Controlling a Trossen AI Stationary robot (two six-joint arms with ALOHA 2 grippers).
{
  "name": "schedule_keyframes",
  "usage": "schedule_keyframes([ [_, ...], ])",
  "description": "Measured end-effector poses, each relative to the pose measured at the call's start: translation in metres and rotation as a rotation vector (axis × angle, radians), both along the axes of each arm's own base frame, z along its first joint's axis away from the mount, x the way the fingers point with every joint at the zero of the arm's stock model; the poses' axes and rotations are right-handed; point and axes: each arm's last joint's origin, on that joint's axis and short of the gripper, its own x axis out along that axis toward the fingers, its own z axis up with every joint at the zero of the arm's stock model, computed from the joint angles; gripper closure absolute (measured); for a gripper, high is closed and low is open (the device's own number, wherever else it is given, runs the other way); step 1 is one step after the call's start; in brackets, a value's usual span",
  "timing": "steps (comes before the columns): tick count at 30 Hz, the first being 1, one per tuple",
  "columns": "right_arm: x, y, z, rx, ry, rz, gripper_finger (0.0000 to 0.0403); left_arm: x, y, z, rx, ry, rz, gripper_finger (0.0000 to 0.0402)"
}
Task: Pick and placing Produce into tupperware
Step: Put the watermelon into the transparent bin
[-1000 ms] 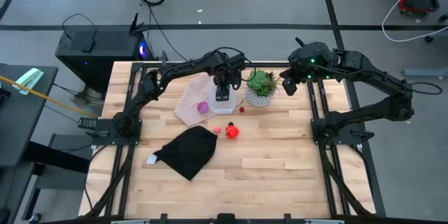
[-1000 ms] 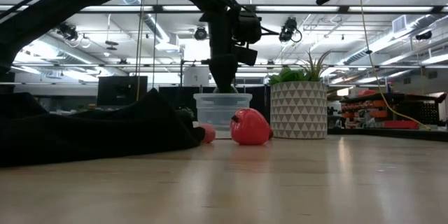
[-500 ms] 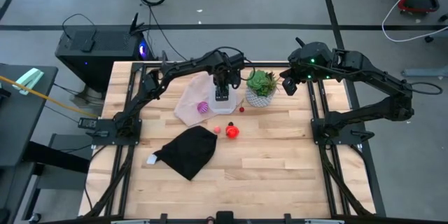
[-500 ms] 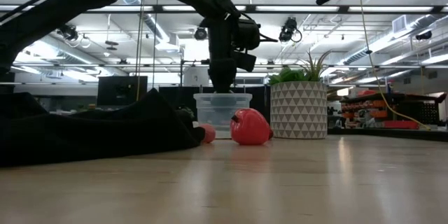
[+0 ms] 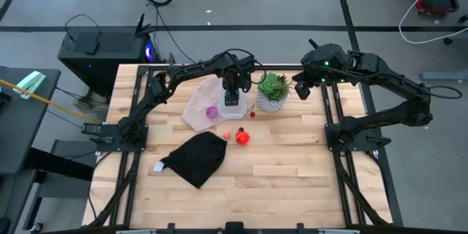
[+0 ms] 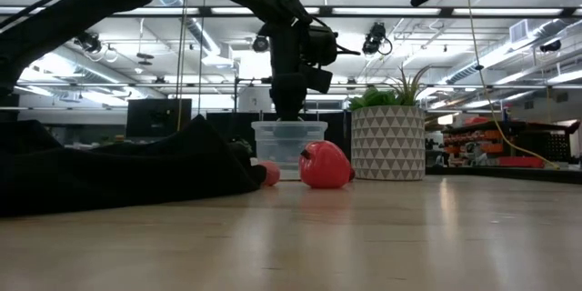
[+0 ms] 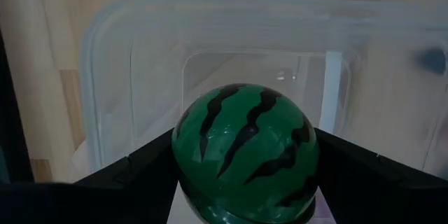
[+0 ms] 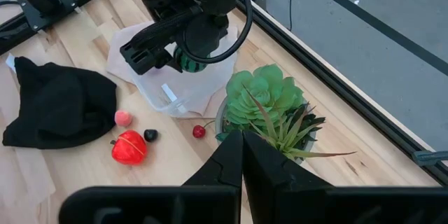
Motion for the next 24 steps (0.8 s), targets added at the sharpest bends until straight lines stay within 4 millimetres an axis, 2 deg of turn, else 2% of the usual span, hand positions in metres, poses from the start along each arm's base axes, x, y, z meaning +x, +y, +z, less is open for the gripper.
schedule_keyframes([
  [8,0.000,0.000,0.000,0.000,0.000,0.000,0.0387,-0.001,0.000,-0.002,-0.004,0.007,-0.002,0.0104],
  [16,0.000,0.000,0.000,0.000,0.000,0.000,0.0387,-0.012,-0.006,-0.033,-0.050,0.126,-0.013,0.0104],
  [24,0.000,0.000,0.000,0.000,0.000,0.000,0.0387,-0.009,-0.007,-0.035,-0.023,0.106,-0.020,0.0104],
])
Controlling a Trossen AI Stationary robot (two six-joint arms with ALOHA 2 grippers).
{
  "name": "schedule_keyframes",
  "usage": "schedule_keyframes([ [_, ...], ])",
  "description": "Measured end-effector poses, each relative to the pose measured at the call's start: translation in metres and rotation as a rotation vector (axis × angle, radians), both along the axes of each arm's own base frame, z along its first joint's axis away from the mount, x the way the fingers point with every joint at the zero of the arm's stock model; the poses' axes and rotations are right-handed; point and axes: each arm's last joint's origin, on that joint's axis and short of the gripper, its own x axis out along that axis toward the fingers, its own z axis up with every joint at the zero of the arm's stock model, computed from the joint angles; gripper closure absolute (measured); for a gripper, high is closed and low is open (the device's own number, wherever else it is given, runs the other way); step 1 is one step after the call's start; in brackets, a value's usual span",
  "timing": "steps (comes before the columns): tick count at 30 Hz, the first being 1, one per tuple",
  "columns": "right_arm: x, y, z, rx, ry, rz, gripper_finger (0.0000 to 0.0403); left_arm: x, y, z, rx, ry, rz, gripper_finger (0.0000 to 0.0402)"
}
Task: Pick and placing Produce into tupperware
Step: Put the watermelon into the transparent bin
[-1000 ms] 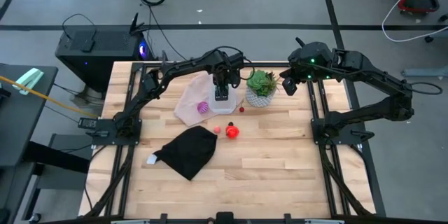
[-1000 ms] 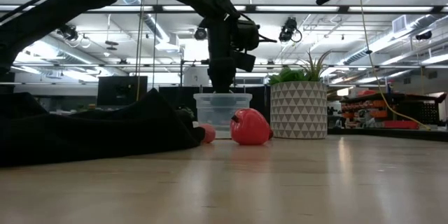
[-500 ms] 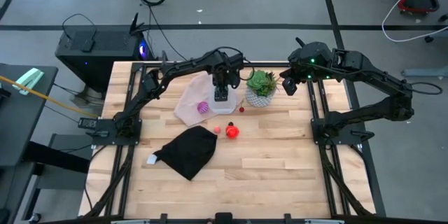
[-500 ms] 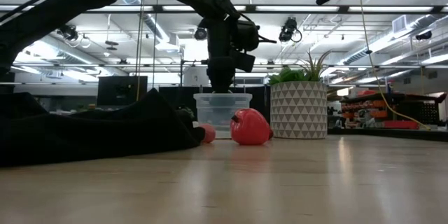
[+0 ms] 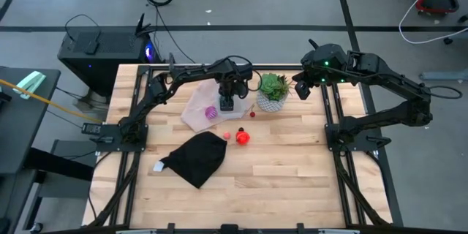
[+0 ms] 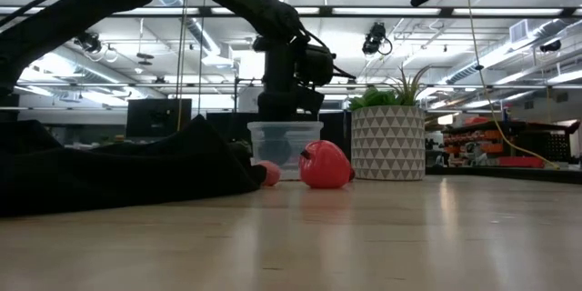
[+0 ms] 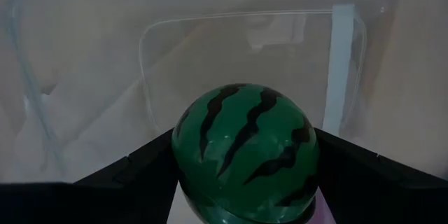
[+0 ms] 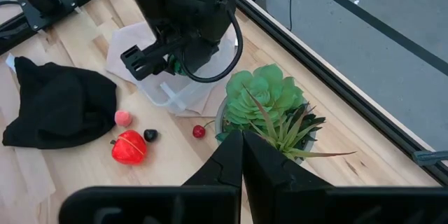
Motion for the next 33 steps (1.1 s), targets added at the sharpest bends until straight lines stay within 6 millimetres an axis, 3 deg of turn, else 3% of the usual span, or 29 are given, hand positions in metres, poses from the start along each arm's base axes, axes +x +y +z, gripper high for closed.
schedule_keyframes([
  [22,0.000,0.000,0.000,0.000,0.000,0.000,0.0387,0.004,0.011,0.001,0.094,-0.048,0.021,0.0096],
  [33,0.000,0.000,0.000,0.000,0.000,0.000,0.0387,0.004,0.009,0.001,0.079,-0.049,0.016,0.0066],
])
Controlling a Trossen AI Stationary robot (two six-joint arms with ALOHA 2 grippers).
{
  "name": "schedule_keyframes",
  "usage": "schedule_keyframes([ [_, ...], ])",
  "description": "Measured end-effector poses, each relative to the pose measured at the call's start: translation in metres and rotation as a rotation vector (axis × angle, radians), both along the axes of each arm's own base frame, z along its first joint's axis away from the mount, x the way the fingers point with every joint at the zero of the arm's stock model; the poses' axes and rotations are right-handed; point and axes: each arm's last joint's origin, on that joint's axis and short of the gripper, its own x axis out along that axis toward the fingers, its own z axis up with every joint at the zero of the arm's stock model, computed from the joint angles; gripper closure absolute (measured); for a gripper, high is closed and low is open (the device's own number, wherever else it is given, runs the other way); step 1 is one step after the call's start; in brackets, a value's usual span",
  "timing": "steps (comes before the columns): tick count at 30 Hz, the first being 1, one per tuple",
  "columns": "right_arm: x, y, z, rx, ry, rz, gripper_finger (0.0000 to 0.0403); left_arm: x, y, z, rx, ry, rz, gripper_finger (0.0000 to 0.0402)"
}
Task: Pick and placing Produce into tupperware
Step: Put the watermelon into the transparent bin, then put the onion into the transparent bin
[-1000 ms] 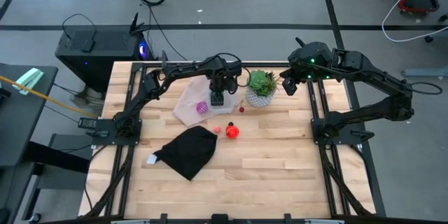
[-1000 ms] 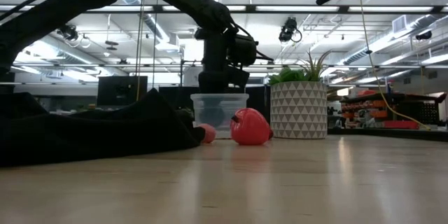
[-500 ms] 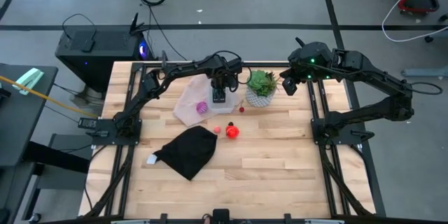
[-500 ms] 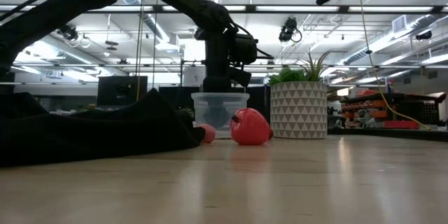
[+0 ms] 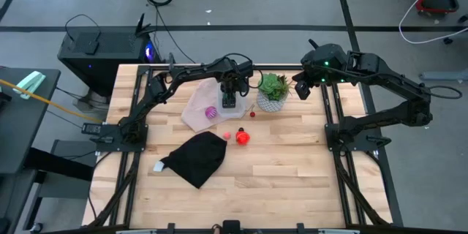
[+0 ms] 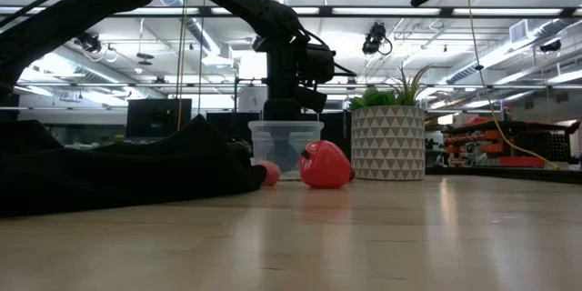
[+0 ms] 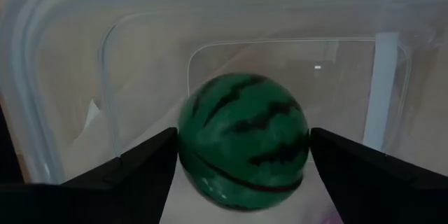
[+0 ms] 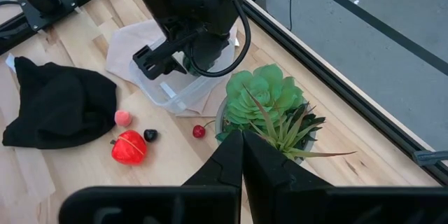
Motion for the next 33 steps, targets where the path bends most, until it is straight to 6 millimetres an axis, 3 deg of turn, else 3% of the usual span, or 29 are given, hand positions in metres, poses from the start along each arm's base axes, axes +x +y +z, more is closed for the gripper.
schedule_keyframes([
  [6,0.000,0.000,0.000,0.001,0.003,0.000,0.0387,-0.003,-0.002,0.001,-0.017,0.038,-0.005,0.0057],
  [11,0.000,0.000,0.000,-0.002,0.005,0.003,0.0387,-0.002,-0.009,0.019,-0.010,0.024,-0.019,0.0056],
  [17,-0.001,0.000,-0.001,-0.001,0.013,0.005,0.0387,0.003,-0.019,0.068,0.031,-0.078,-0.034,0.0056],
  [21,-0.001,0.000,-0.001,0.003,0.023,0.005,0.0387,-0.004,-0.027,0.106,0.049,-0.131,-0.013,0.0056],
  [26,-0.002,0.001,-0.002,0.008,0.024,0.000,0.0387,-0.026,-0.032,0.149,0.026,-0.170,0.048,0.0056],
  [33,-0.002,0.001,-0.002,0.009,0.024,0.000,0.0387,-0.075,-0.030,0.220,0.001,-0.417,0.148,0.0056],
])
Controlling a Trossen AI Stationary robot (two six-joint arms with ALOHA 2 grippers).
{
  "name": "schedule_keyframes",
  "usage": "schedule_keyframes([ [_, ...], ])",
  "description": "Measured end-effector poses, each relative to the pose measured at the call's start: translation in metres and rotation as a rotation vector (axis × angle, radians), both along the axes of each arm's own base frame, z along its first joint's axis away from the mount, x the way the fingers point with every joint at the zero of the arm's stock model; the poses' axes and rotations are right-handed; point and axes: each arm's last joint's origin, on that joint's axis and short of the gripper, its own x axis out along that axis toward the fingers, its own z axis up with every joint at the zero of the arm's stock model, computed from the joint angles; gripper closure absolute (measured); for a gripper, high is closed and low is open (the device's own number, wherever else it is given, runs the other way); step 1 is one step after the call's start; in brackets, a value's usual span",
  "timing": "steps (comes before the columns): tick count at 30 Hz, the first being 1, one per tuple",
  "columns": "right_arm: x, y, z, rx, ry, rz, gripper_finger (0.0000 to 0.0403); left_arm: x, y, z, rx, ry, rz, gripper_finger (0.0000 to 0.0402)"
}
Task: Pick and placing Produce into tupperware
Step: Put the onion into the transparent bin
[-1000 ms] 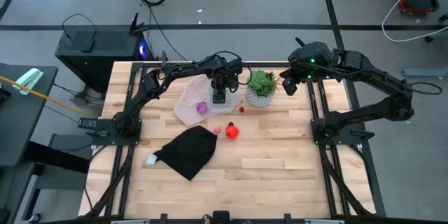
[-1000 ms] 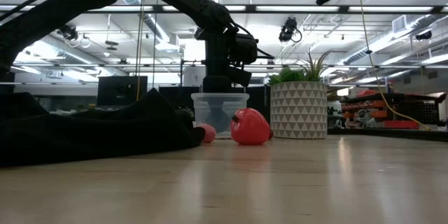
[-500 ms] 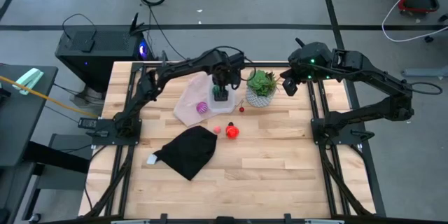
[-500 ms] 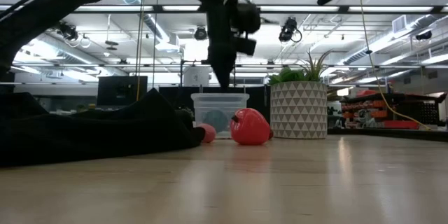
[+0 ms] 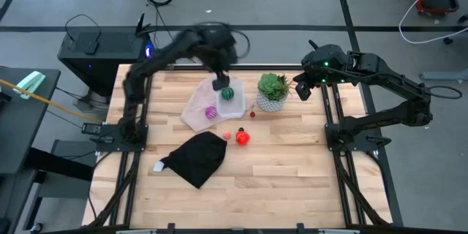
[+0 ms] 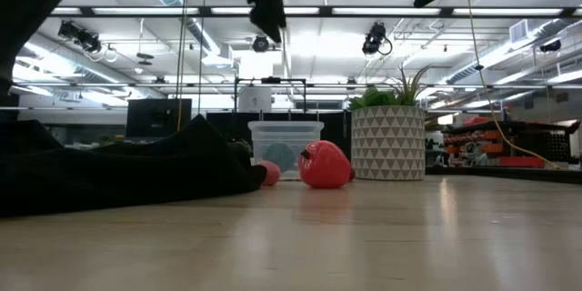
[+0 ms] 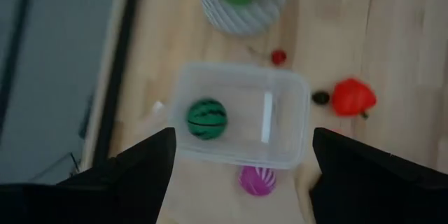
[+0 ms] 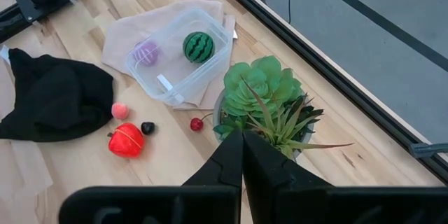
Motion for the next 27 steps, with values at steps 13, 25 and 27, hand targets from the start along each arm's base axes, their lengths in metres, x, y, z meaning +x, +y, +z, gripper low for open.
schedule_keyframes([
  [13,0.000,0.000,0.000,-0.001,0.000,-0.001,0.0387,-0.098,0.045,0.054,-0.031,-0.152,0.219,0.0056],
  [25,0.000,-0.001,0.000,-0.014,0.003,-0.019,0.0387,-0.101,0.059,0.064,-0.055,-0.328,0.168,0.0094],
  [27,0.000,-0.001,0.000,-0.017,0.004,-0.026,0.0387,-0.094,0.054,0.066,-0.038,-0.347,0.156,0.0107],
])
